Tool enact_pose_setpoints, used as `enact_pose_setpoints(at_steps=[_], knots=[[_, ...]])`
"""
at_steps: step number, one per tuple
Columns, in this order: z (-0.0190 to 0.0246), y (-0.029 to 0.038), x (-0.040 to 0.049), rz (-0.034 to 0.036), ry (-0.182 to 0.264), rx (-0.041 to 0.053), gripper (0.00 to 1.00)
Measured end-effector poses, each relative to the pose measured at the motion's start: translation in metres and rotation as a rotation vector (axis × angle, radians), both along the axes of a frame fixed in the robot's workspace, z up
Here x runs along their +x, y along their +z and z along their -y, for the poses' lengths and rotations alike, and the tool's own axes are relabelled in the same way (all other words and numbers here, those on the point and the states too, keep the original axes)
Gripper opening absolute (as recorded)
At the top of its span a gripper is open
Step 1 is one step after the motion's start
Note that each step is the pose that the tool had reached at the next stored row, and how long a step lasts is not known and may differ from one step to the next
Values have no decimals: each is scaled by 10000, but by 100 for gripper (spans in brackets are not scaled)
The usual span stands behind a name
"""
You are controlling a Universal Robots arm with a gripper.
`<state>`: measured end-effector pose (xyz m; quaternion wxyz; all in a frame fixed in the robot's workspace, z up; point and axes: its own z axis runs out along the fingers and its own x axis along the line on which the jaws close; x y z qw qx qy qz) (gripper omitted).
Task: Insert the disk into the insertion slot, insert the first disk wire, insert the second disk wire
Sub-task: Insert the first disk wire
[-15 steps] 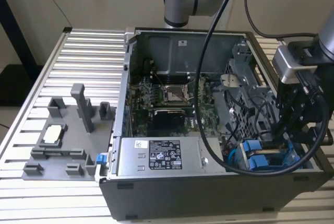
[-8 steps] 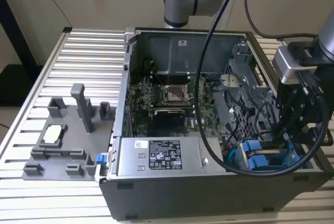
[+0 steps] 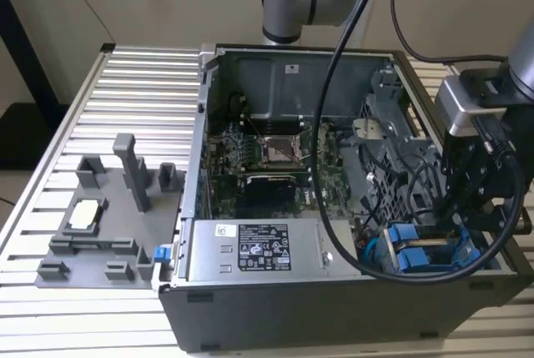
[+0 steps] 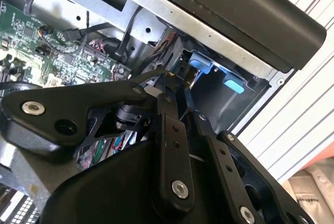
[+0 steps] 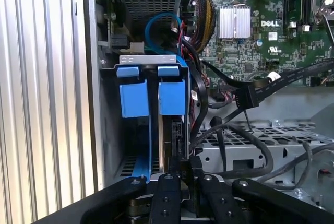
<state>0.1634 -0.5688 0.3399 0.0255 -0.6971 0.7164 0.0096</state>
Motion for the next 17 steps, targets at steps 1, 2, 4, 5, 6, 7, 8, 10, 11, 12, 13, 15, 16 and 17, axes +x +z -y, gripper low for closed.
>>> enact_pose_setpoints(at_steps=[1, 2, 4, 5, 6, 7, 8, 10, 11, 12, 13, 15, 16, 17], knots=[[0, -4, 0, 0, 0, 2, 19], [0, -7, 0, 0, 0, 1, 19], [0, -13, 0, -1, 1, 5, 19], [0, -17, 0, -1, 1, 7, 19], [0, -25, 0, -1, 0, 8, 19], [0, -34, 0, -1, -1, 7, 19], [1, -42, 0, -1, -2, 5, 19], [0, -55, 0, -1, -2, 4, 19], [0, -60, 0, -1, -3, 2, 19], [0, -63, 0, -1, -4, 0, 19], [1, -65, 0, -1, -6, 2, 19], [2, -71, -1, -7, -10, 16, 20], [3, -67, -1, -11, -13, 14, 20], [3, -55, -1, -13, -14, 16, 20]])
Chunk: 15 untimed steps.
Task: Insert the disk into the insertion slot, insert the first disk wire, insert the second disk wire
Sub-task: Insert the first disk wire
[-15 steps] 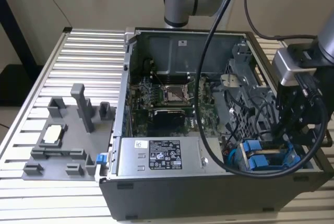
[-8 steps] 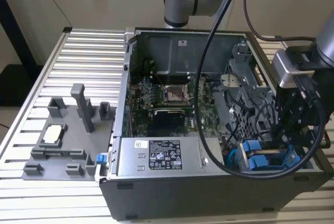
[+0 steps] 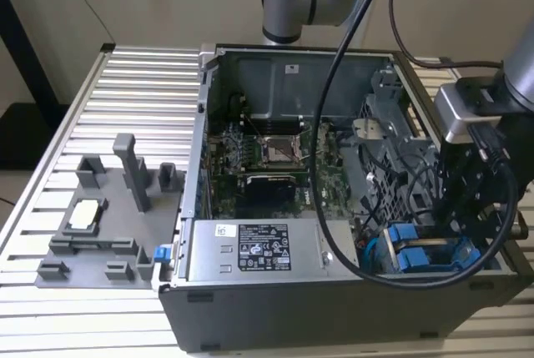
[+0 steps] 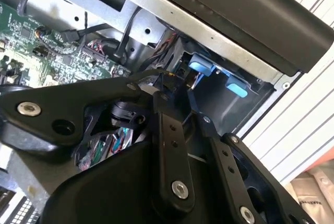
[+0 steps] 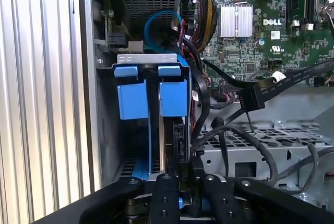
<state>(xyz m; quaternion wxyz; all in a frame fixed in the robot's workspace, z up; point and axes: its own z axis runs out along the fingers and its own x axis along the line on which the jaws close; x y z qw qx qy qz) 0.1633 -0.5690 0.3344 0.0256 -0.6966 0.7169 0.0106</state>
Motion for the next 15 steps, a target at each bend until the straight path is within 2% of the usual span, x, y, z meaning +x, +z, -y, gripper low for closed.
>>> enact_pose_setpoints(at_steps=[1, 12, 14, 15], knots=[[-1, 26, 0, -3, 0, -3, 27], [0, 503, 1, -6, 1, 3, 27], [-1, 567, 0, -6, 2, 15, 27], [0, 574, 1, -6, 3, 19, 27]])
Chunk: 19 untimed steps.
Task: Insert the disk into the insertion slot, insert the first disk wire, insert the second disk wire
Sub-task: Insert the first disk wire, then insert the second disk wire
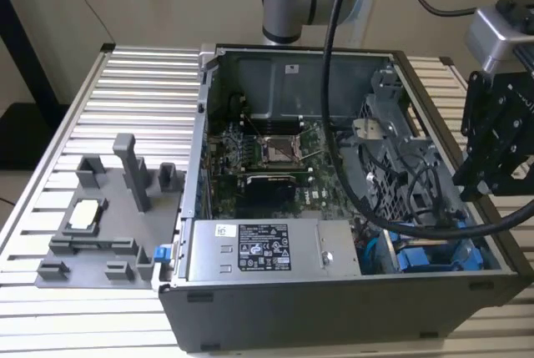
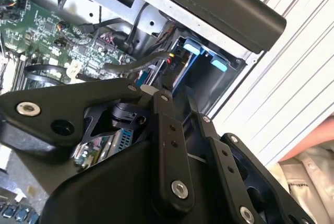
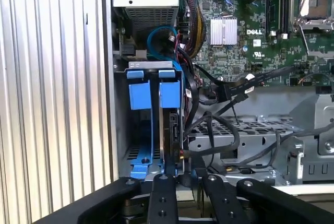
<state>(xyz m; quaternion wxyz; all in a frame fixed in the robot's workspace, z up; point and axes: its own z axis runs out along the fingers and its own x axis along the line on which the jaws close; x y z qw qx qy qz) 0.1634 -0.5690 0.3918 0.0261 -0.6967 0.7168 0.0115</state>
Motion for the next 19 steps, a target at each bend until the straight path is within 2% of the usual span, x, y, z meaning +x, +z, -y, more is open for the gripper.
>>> enact_pose_setpoints(at_steps=[4, 7, 16, 19], knots=[[-2, 0, -1, 0, -2, 3, 27], [-41, 1, -3, 0, -16, 1, 27], [-292, 1, -4, 0, -25, 1, 27], [-346, -1, -14, 1, -26, 2, 27]])
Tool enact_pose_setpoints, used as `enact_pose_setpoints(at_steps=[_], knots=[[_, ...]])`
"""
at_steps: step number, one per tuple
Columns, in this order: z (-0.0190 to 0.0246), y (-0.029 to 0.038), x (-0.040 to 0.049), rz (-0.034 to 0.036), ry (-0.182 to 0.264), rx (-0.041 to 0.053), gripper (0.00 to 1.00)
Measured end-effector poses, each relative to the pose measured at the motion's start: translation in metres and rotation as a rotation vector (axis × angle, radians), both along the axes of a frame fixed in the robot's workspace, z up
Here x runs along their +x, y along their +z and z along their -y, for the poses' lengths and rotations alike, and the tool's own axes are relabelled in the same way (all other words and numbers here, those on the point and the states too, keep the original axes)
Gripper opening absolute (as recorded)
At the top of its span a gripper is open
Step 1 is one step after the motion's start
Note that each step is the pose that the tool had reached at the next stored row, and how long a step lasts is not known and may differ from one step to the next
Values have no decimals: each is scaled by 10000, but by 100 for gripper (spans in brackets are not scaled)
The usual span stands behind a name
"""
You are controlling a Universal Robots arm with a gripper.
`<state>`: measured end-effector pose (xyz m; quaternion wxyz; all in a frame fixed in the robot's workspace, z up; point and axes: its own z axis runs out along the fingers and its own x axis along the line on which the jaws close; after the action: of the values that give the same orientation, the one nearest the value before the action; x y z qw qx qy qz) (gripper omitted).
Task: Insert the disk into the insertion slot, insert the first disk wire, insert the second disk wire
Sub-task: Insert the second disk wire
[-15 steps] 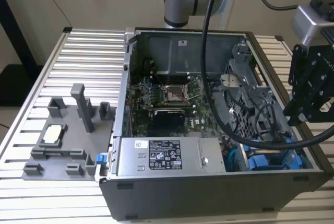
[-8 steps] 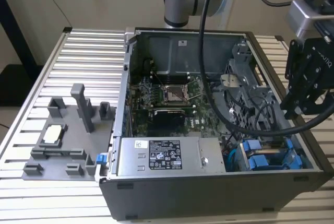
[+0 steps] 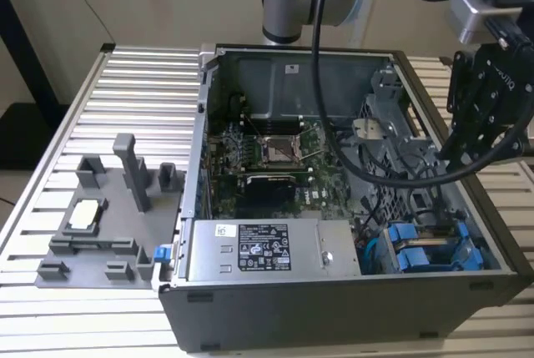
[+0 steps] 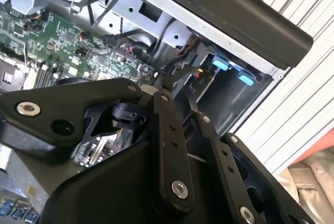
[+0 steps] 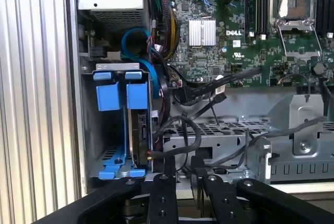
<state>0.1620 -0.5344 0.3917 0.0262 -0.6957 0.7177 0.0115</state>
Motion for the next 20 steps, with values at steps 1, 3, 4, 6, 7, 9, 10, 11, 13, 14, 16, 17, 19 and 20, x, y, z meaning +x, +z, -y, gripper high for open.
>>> enact_pose_setpoints(at_steps=[1, 3, 4, 6, 7, 9, 10, 11, 13, 14, 16, 17, 19, 20], knots=[[-7, -1, -7, 0, 1, 0, 27], [-9, -1, -30, 0, 0, 0, 27], [-9, -2, -42, 0, 0, 0, 27], [-8, -3, -72, 0, 0, -2, 27], [-9, -4, -90, 0, 0, -1, 27], [-9, -9, -134, 0, 0, 0, 27], [-9, -12, -157, -1, 0, 0, 27], [-9, -14, -180, -1, 0, 0, 27], [-8, -19, -230, -1, 0, 0, 27], [-9, -22, -257, 0, 1, -1, 27], [-9, -30, -311, 0, 0, -1, 27], [-9, -34, -335, -1, 0, 0, 27], [-9, -43, -387, 0, 0, -1, 27], [-9, -49, -411, 0, 0, -1, 27]])
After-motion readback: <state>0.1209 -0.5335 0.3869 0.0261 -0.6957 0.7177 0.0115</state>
